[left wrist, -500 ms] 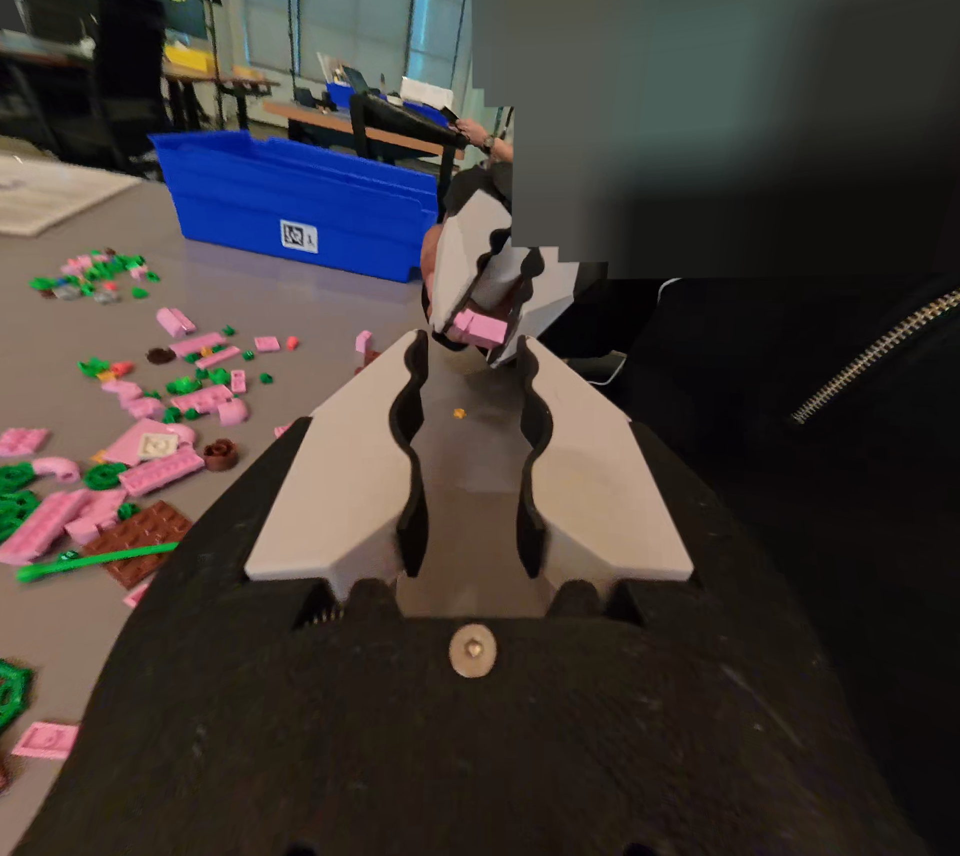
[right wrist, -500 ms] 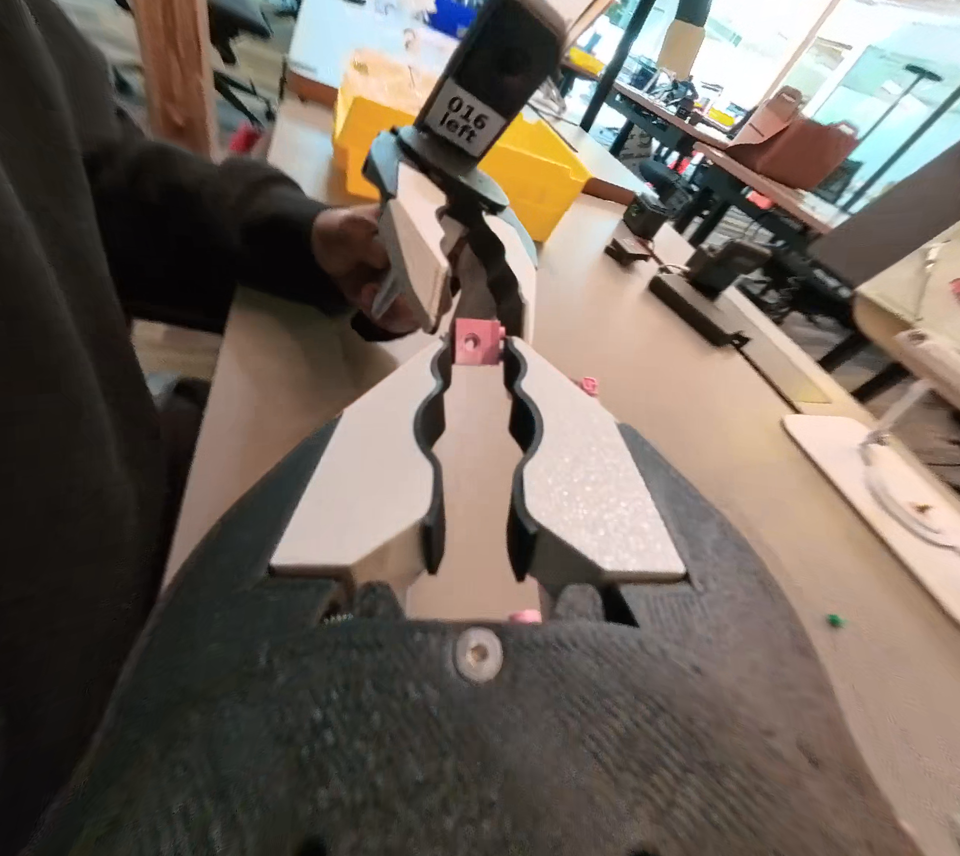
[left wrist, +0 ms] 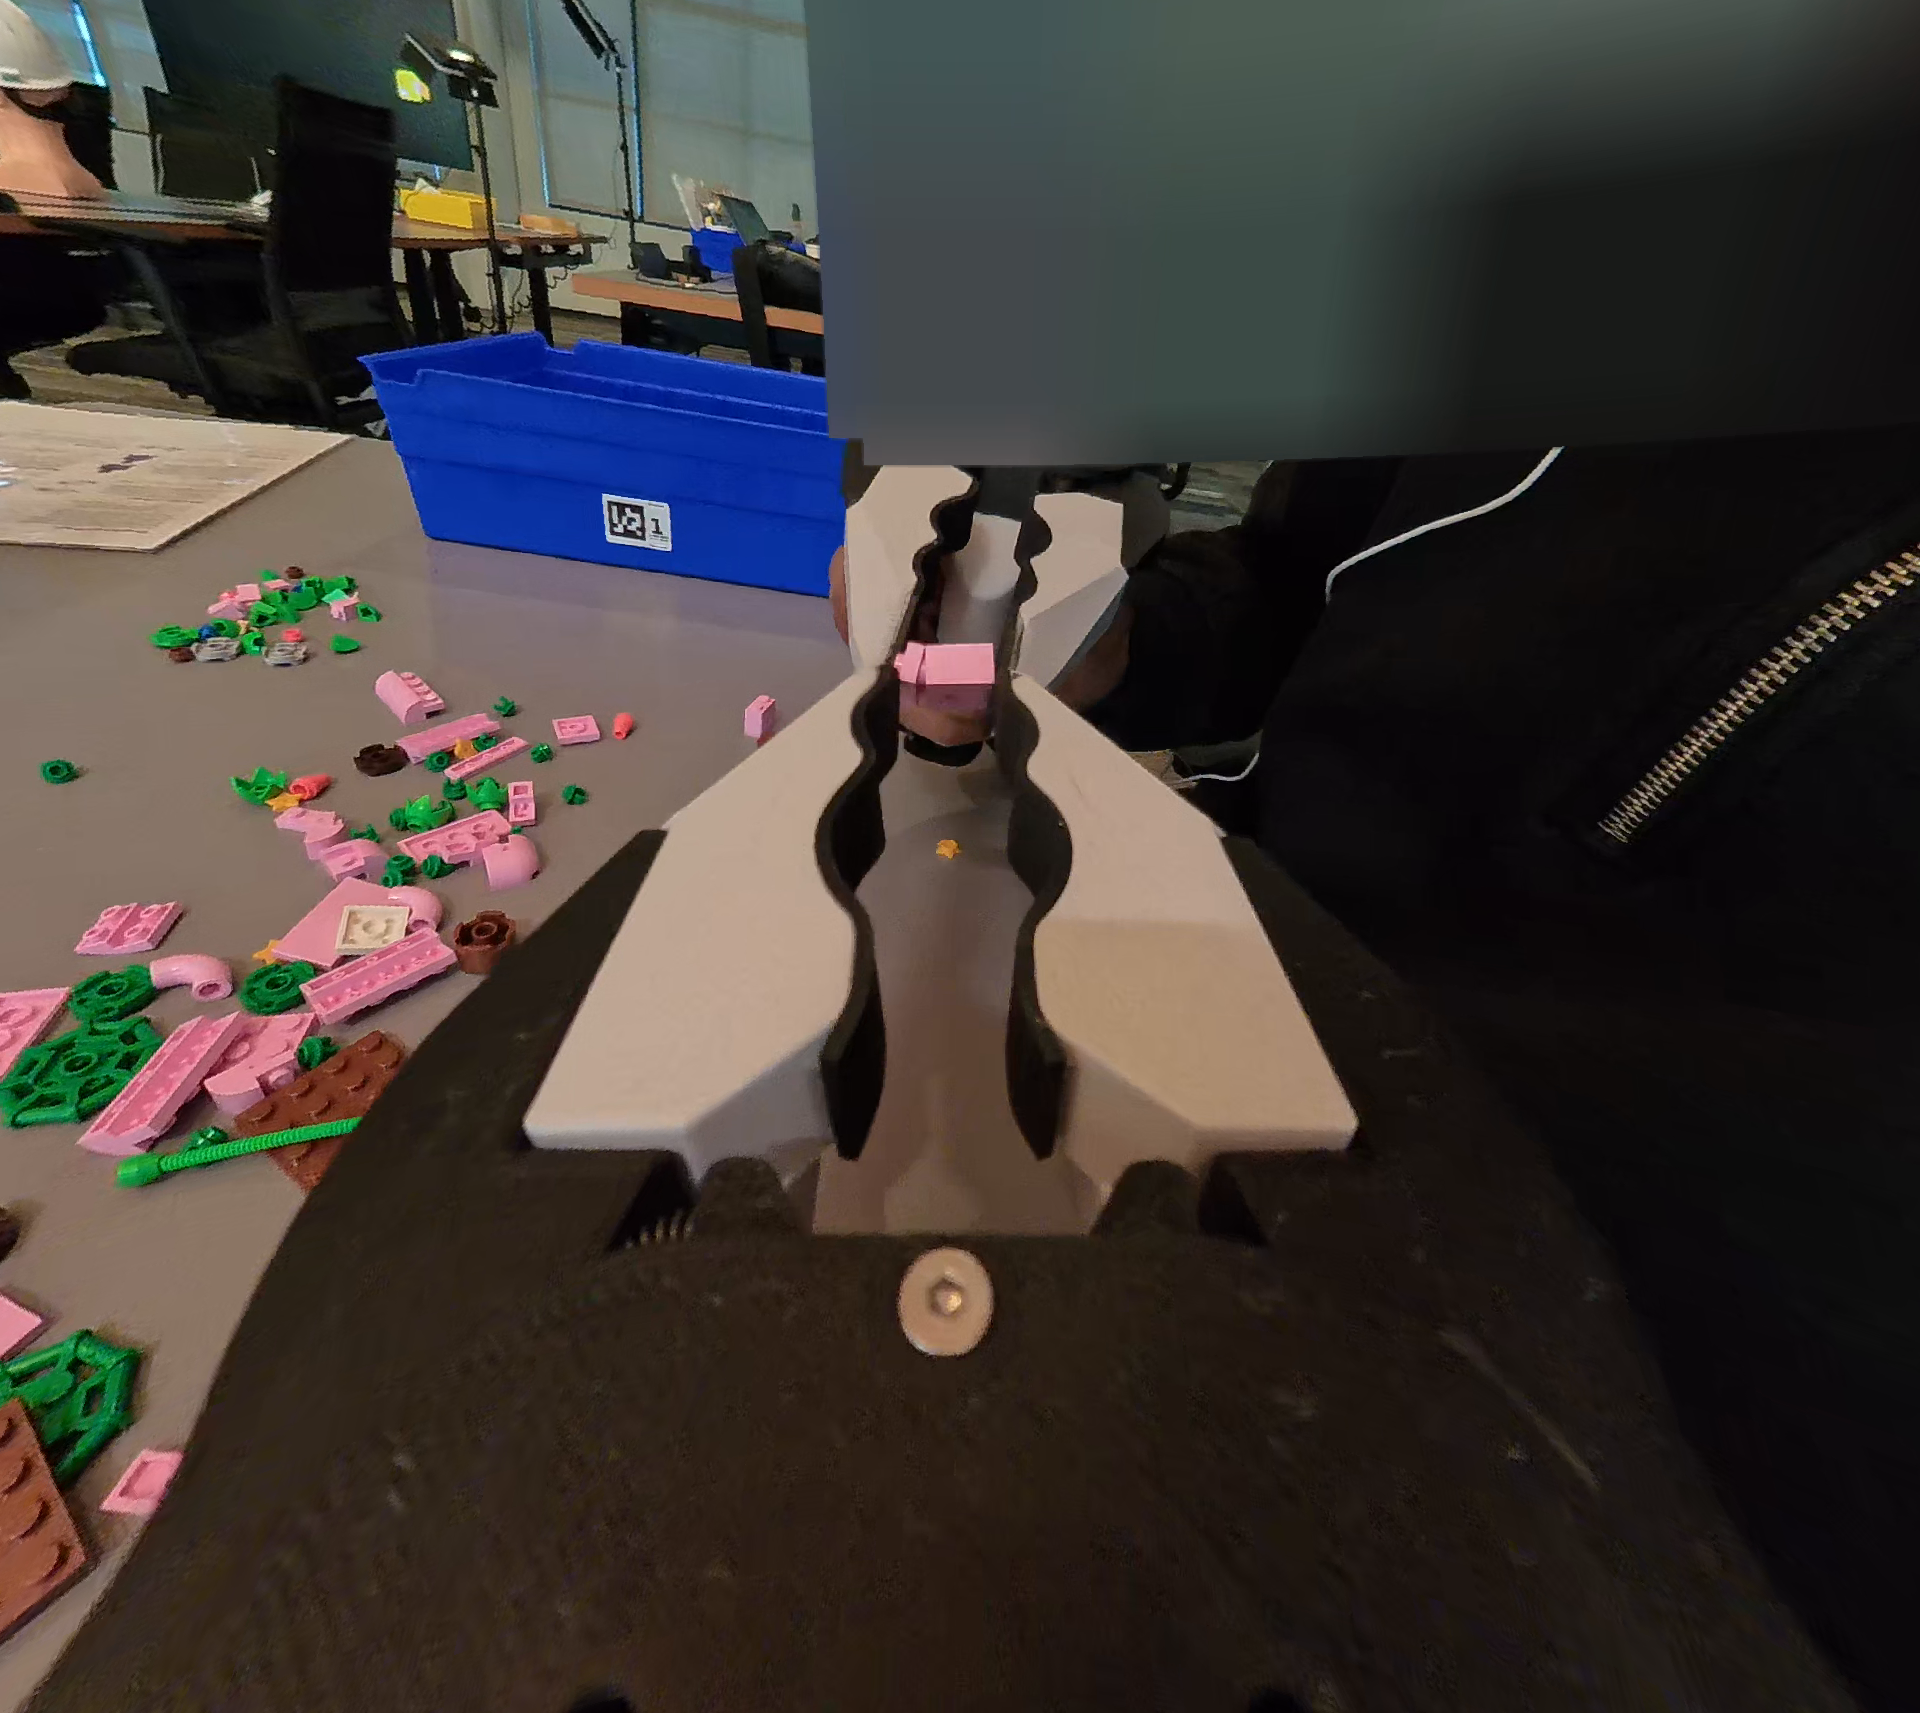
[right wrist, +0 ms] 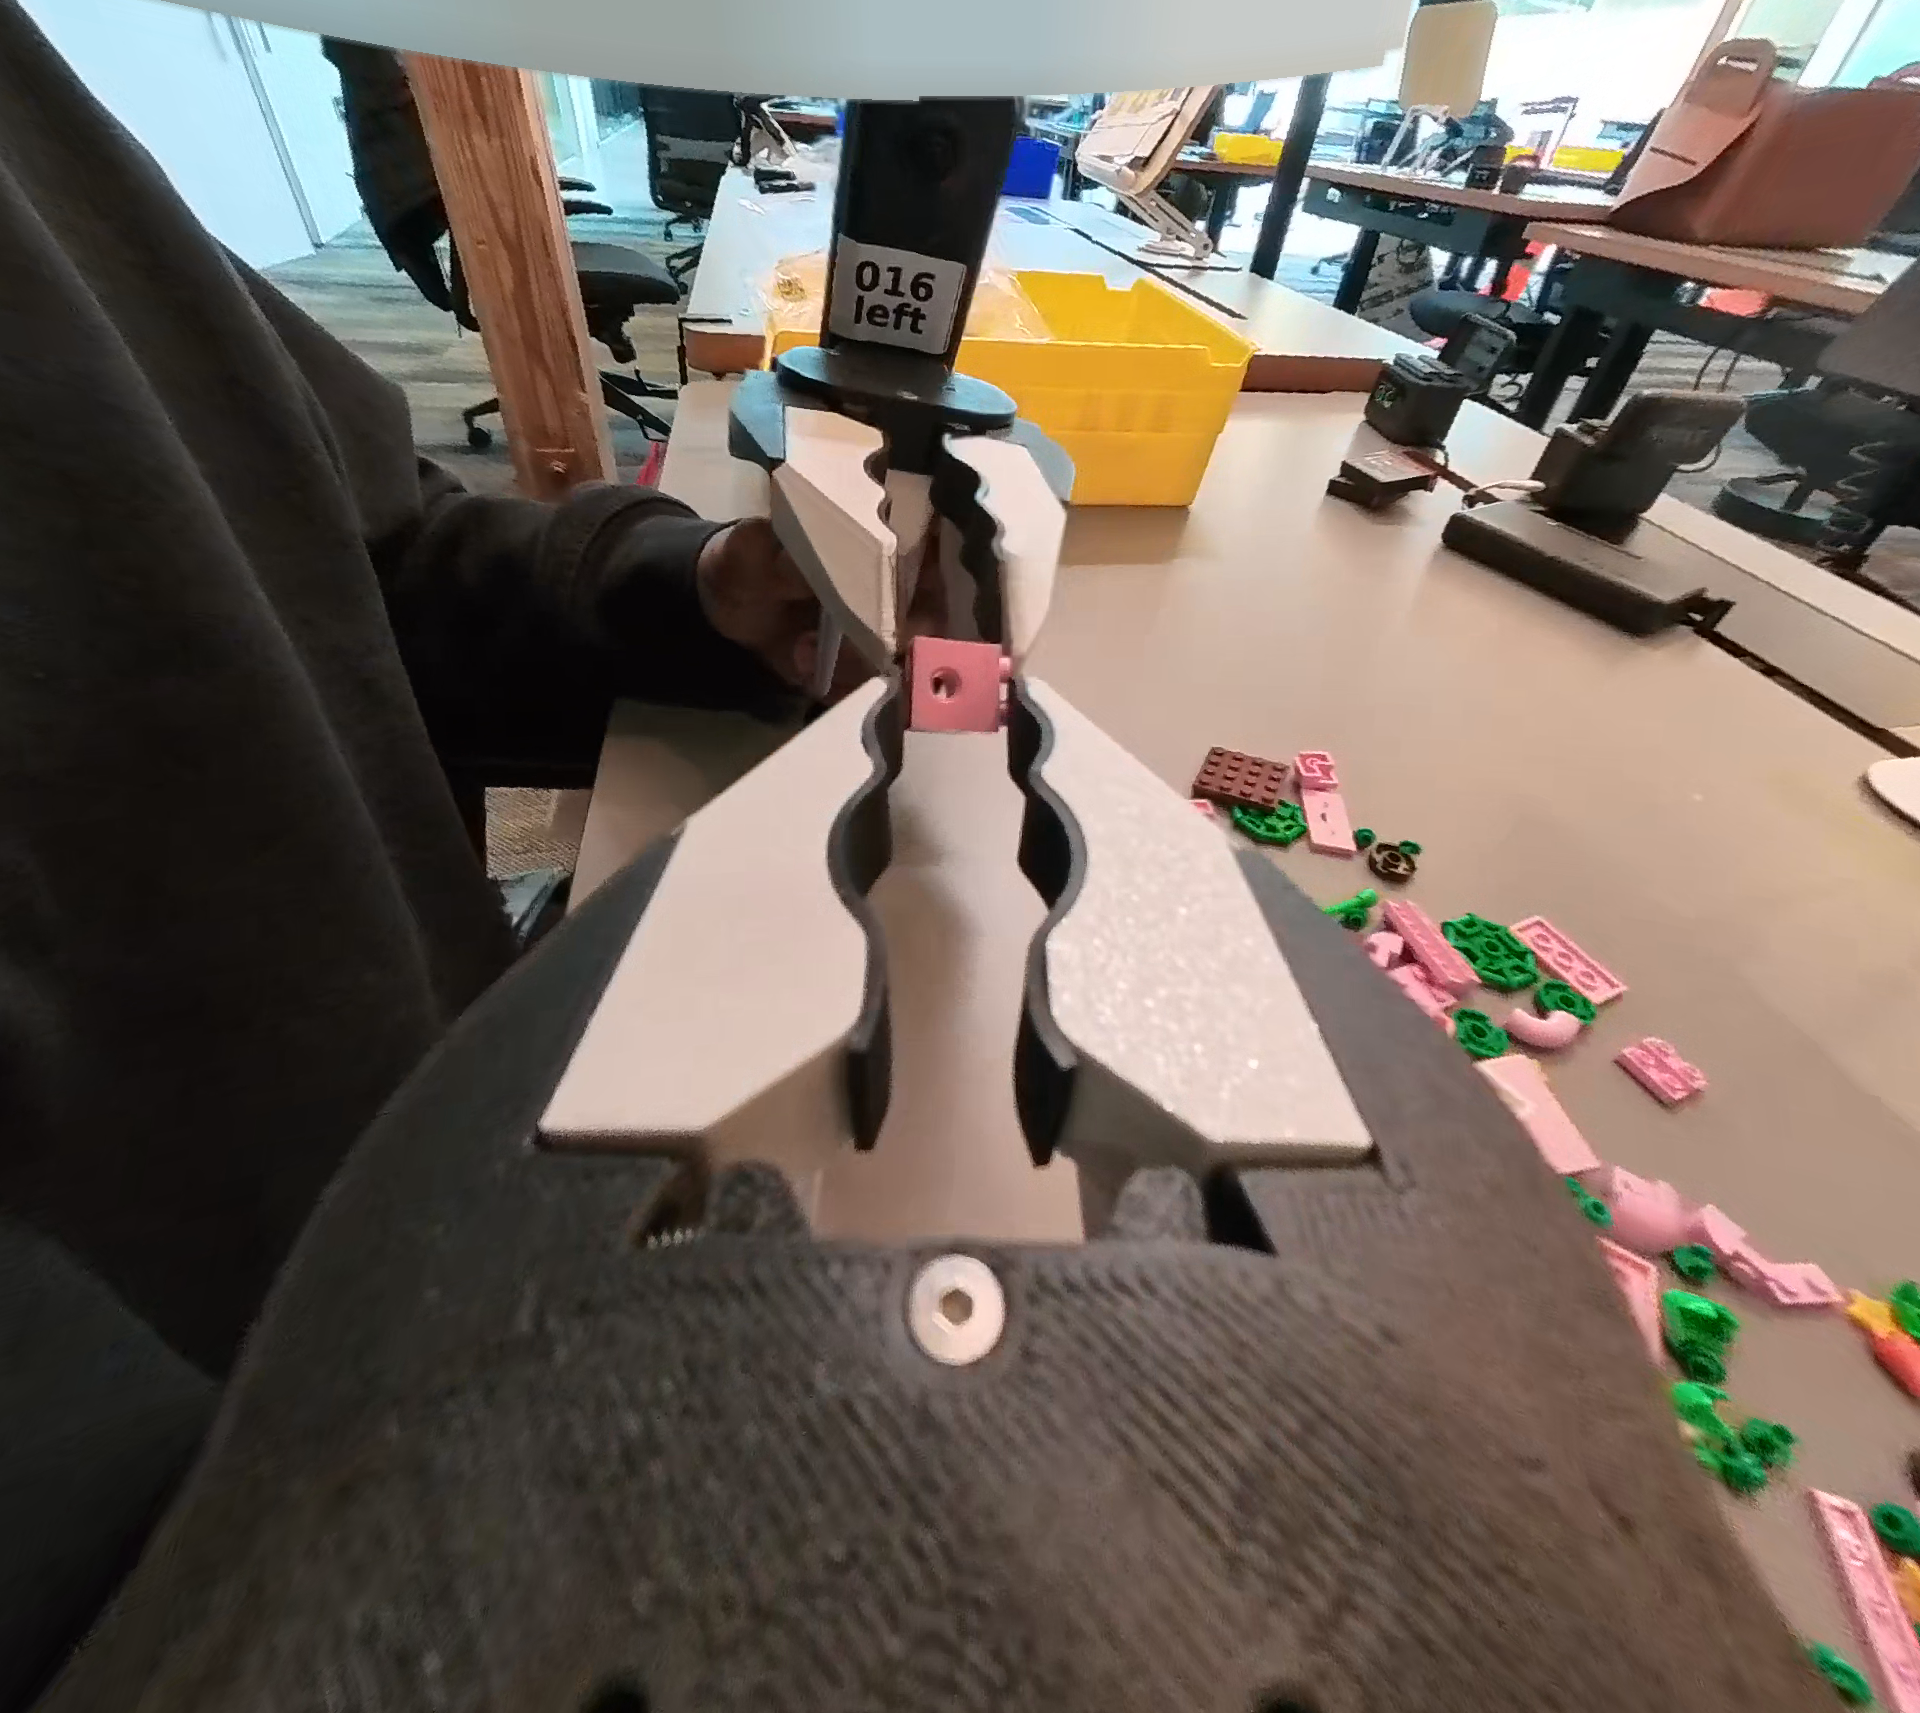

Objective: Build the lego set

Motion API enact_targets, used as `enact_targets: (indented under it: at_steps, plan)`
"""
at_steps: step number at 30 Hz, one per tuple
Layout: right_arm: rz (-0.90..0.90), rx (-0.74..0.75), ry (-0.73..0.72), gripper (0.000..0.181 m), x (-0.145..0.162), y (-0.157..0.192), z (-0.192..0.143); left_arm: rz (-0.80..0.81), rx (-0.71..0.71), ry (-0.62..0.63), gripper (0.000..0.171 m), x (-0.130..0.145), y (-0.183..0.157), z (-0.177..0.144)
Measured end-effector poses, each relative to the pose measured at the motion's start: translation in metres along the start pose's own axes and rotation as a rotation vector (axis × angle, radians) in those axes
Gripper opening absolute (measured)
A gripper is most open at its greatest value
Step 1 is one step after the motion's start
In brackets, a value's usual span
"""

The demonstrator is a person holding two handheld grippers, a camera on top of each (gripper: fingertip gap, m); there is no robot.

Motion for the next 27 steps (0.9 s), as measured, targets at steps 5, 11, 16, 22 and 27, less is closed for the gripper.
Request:
enact_targets:
  at_steps: [5,11,16,22,27]
  plan:
    - [0.028,-0.022,-0.006,0.018,0.0007,-0.002,-0.0003,0.013,-0.006,0.003,0.015,0.0002,-0.0002,-0.0003]
    - [0.042,-0.029,-0.006,0.018,0.0011,-0.0026,-0.0007,0.012,-0.013,0.018,0.015,0.0002,0.0,-0.0008]
    - [0.056,-0.039,-0.011,0.018,0.0008,-0.0019,0.0001,0.006,-0.016,0.031,0.015,0.0006,0.0,-0.0005]
    - [0.105,-0.081,-0.024,0.018,0.0015,-0.0033,0.0012,-0.015,-0.002,0.051,0.016,0.0018,-0.0006,0.0001]
    - [0.121,-0.091,-0.033,0.018,0.0032,-0.0053,0.0028,-0.033,0.002,0.064,0.014,0.0029,0.0,0.0005]
Point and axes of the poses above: each gripper's, where its closed fingertips meet, z out along the fingers, x out of its underside, y = z × x across the jaws, the point moved 7 cm from there along -z, back along the fingers, and after that the axes turned 11 degrees about -x, right-handed, at the moved point
